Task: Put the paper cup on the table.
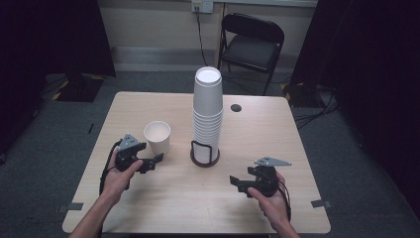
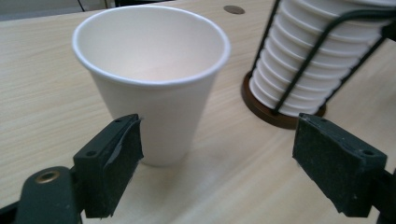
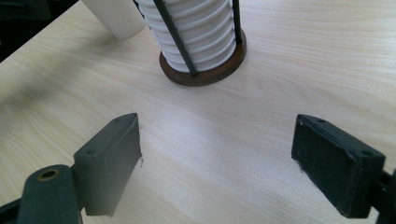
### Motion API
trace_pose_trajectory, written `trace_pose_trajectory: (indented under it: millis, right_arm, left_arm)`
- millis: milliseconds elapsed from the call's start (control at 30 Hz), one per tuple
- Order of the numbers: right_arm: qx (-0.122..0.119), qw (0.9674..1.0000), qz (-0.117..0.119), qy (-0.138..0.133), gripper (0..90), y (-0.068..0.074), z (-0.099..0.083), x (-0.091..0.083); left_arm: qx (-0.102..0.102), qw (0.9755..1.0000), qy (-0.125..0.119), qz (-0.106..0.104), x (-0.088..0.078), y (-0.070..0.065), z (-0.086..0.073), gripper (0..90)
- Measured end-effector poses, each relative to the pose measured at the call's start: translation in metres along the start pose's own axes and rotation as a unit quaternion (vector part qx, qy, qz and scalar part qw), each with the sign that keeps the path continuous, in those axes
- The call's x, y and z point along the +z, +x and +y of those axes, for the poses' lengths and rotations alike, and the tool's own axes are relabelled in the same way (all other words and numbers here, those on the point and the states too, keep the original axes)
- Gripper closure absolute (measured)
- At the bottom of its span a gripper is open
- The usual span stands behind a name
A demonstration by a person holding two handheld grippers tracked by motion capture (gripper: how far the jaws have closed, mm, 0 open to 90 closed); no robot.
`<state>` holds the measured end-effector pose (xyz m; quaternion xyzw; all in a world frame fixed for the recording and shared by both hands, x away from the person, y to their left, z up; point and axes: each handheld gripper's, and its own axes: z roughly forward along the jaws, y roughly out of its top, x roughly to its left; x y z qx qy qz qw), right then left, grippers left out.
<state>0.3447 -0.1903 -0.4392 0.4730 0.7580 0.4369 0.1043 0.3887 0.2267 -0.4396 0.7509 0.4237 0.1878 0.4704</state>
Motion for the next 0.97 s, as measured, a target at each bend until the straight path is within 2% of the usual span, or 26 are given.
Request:
trace_pose_trajectory:
  millis: [200,267,300,433,500,567,700,767,833,900,967]
  right_arm:
    - [-0.001,1.0,0.0,0.001,15.2,0.0,0.0,0.001]
    - [-0.001,1.0,-0.001,0.0,15.3,0.0,0.0,0.0]
    - [0.001,1.0,-0.001,0.0,15.2,-0.001,0.0,0.0]
    - [0.002,1.0,-0.003,0.001,15.2,-0.002,0.0,0.0]
    - [0.002,1.0,-0.004,-0.001,15.3,-0.002,0.0,0.0]
    - [0.002,1.0,-0.005,-0.001,15.3,-0.003,-0.001,-0.001]
    - [0.005,1.0,-0.009,0.0,15.3,-0.005,-0.002,0.0]
    - [0.004,0.9999,-0.01,-0.001,15.4,-0.006,-0.002,0.0]
    - [0.006,0.9999,-0.015,-0.003,15.4,-0.008,-0.003,0.0]
    - [0.004,0.9997,-0.025,0.0,15.3,-0.011,-0.005,0.002]
    - [0.005,0.9992,-0.039,0.005,15.3,-0.016,-0.008,0.005]
  left_arm:
    - [0.007,0.9999,-0.011,-0.007,-0.017,-0.02,0.005,15.8]
    - [-0.002,0.9999,-0.015,-0.008,-0.022,-0.029,0.006,15.9]
    - [-0.001,0.9998,-0.016,-0.015,-0.025,-0.033,0.007,15.8]
    - [0.015,0.9994,-0.027,-0.015,-0.031,-0.047,0.008,15.9]
    - [0.006,0.9994,-0.031,-0.014,-0.033,-0.051,0.005,15.8]
    - [0.006,0.9995,-0.028,-0.011,-0.034,-0.057,-0.001,15.8]
    - [0.02,0.9995,-0.019,-0.013,-0.032,-0.065,-0.018,15.8]
    - [0.028,0.9993,-0.01,-0.021,-0.029,-0.065,-0.023,15.8]
    - [0.026,0.9995,-0.004,-0.017,-0.026,-0.064,-0.03,15.7]
    - [0.029,0.9993,0.0,-0.026,-0.023,-0.063,-0.034,15.7]
    - [0.026,0.9993,0.002,-0.026,-0.021,-0.063,-0.037,15.7]
